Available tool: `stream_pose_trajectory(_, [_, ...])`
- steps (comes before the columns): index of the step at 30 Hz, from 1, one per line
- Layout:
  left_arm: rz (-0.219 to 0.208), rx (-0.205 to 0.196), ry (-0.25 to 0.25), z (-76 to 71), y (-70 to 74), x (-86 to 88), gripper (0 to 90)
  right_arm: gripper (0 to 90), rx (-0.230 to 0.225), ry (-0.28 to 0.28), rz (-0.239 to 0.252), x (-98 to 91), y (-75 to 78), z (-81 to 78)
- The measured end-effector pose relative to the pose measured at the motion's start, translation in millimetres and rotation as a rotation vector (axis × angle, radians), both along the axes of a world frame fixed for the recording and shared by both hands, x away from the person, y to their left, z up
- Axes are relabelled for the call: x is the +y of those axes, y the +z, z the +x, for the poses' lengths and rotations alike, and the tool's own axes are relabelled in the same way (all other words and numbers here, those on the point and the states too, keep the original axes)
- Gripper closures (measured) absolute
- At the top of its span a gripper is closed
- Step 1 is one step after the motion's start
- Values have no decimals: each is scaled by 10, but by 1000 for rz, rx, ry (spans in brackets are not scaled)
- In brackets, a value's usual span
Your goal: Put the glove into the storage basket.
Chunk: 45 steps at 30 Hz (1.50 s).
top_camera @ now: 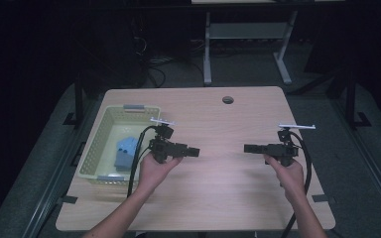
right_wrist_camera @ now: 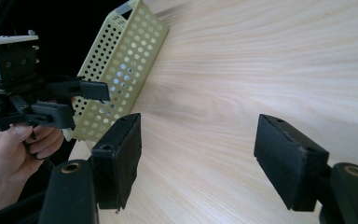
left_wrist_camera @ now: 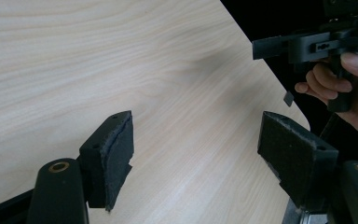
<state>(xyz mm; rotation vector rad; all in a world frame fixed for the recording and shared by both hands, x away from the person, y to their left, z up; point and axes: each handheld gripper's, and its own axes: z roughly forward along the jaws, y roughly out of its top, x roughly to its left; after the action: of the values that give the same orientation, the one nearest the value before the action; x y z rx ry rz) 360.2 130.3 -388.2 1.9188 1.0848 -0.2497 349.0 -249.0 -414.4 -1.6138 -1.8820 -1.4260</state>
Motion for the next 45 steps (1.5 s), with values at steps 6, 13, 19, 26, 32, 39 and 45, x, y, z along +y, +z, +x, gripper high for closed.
stream_pose_trajectory(6, [-7,25,-23,-65,-98,-71,261,313,15,-15,4,-80,-80,-52])
stream_pose_trajectory(13, [-5,28,-43,-145,-170,-153,261,312,14,-26,2,-156,-139,-113])
stream_pose_trajectory(19, [-12,40,-55,-203,-239,-172,262,311,26,-34,-1,-211,-212,-161])
stream_pose_trajectory(26, [-11,41,-66,-271,-315,-170,261,308,36,-36,-4,-237,-276,-213])
stream_pose_trajectory(32, [-23,44,-71,-327,-357,-177,261,306,34,-33,-8,-253,-295,-248])
stream_pose_trajectory(39, [-28,34,-80,-385,-399,-181,262,304,23,-29,-17,-248,-276,-282])
stream_pose_trajectory(45, [-34,32,-86,-437,-454,-194,261,304,25,-25,-15,-265,-318,-335])
